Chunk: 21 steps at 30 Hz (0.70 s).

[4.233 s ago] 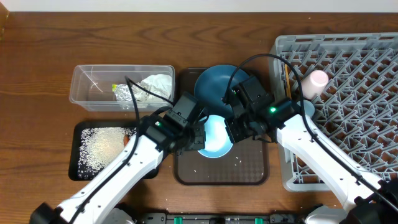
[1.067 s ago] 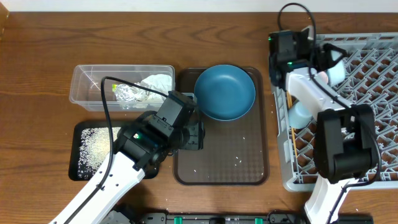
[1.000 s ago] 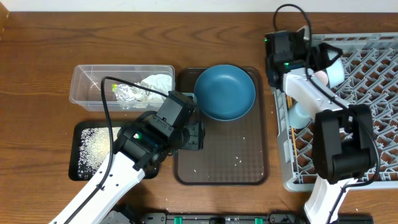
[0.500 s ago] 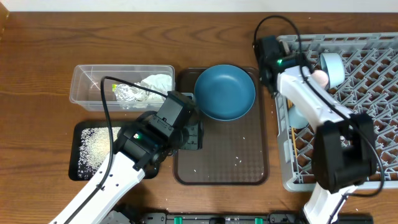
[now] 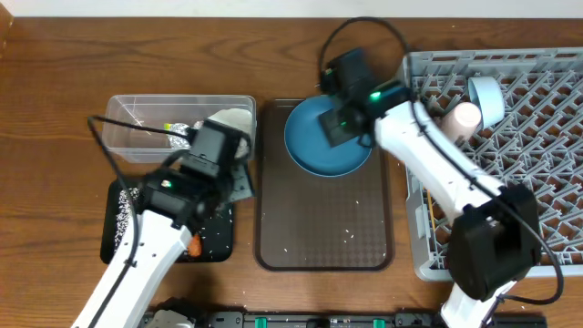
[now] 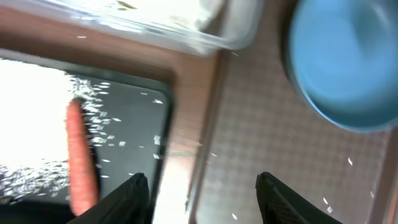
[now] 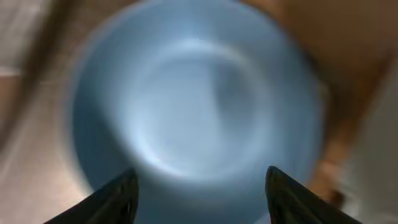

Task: Sort waste into correct bins and load items into the dishwasher rack
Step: 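Reach the right gripper to the blue plate and grasp its rim, then lift the blue plate and carry it right into the rack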

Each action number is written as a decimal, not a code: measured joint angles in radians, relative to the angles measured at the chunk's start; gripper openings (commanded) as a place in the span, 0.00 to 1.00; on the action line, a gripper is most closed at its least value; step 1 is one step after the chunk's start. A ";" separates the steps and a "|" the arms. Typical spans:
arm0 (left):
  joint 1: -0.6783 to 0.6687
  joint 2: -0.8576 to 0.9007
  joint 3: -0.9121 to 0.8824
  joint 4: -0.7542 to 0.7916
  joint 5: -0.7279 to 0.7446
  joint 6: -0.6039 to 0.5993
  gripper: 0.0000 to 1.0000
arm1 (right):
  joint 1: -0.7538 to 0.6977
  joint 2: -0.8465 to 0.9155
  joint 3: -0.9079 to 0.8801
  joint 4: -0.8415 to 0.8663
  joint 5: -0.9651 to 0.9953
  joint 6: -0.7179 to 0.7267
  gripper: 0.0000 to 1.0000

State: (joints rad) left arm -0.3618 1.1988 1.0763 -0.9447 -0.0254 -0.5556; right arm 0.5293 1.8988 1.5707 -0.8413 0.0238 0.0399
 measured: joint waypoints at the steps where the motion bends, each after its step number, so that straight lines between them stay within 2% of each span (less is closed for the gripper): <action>1: 0.020 0.000 0.000 -0.002 0.000 0.003 0.59 | 0.016 0.000 0.000 0.000 -0.008 0.010 0.63; 9: 0.170 0.000 0.000 -0.015 0.014 0.026 0.59 | 0.166 0.000 -0.088 0.142 -0.036 0.090 0.57; 21: 0.177 0.000 0.000 -0.043 0.019 0.049 0.59 | 0.214 0.010 -0.370 0.484 0.014 0.132 0.50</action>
State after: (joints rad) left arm -0.1848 1.1988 1.0763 -0.9878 -0.0063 -0.5064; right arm 0.7437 1.9087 1.2007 -0.3573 0.0376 0.1719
